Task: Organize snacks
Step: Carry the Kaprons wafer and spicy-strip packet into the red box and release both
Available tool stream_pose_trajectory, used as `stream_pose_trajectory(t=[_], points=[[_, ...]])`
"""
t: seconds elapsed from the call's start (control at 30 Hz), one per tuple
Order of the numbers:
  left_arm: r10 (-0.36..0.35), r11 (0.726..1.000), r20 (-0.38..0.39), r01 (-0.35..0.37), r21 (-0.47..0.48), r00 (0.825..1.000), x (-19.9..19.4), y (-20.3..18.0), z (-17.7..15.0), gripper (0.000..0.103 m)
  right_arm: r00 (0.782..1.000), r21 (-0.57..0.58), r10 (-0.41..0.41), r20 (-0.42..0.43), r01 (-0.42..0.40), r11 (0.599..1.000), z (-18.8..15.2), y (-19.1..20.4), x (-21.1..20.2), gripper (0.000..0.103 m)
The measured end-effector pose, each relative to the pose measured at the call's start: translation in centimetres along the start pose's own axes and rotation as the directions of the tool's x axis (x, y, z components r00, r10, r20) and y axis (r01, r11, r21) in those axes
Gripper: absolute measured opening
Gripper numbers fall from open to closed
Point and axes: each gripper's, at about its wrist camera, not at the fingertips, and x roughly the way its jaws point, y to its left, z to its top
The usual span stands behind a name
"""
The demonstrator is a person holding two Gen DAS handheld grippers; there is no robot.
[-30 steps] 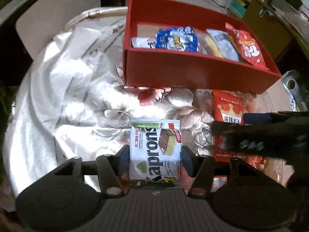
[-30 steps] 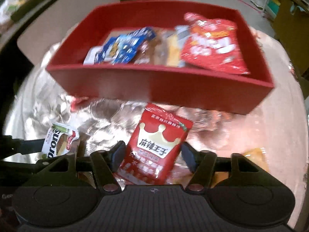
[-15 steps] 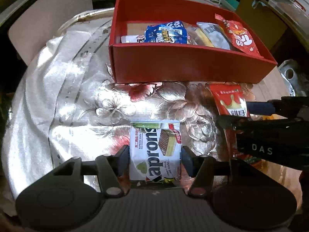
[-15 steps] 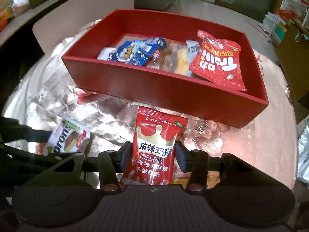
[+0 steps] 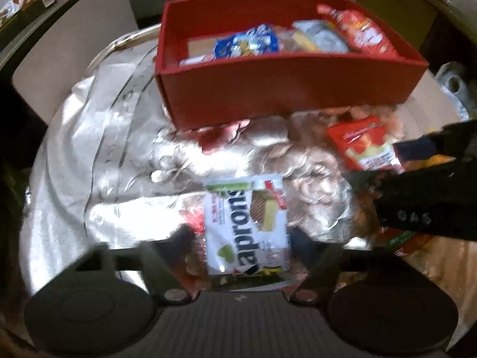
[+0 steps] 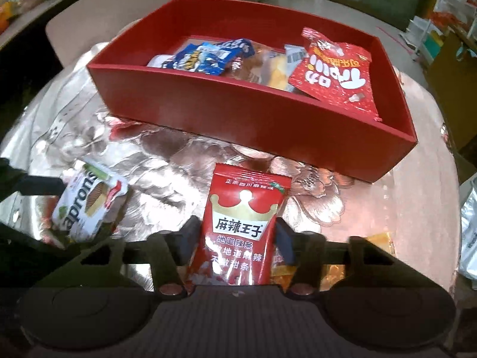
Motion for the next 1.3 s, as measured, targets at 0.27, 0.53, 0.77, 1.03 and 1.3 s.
stream_pose_trajectory(t=[0.27, 0.53, 0.77, 1.03, 1.3], points=[[-0.092, 0.992, 0.075, 0.097, -0.076, 0.993, -3.1, 0.8, 1.1, 0.05, 0.995, 0.03, 0.038, 0.092, -0.041, 0.999, 0.6, -0.5, -3.7, 0.054], [-0.107, 0.99, 0.187, 0.123, -0.076, 0.977, -5.8, 0.8, 2.9, 0.051, 0.983, 0.064, 0.051, 0.174, -0.063, 0.996, 1.7, -1.6, -6.0, 0.054], [-0.082, 0.993, 0.253, 0.101, -0.062, 0.964, -6.5, 0.4, 5.2, 0.051, 0.973, 0.092, 0.054, 0.222, -0.076, 0.993, 3.3, -2.4, -6.6, 0.054], [-0.072, 0.995, 0.282, 0.09, -0.05, 0.957, -6.4, -0.3, 7.3, 0.051, 0.968, 0.128, 0.023, 0.251, -0.057, 0.99, 4.5, -3.9, -6.7, 0.054], [-0.067, 0.994, 0.311, 0.088, -0.056, 0.948, -5.6, -0.8, 10.0, 0.051, 0.96, 0.167, -0.018, 0.279, -0.03, 0.986, 6.3, -5.5, -6.4, 0.054]])
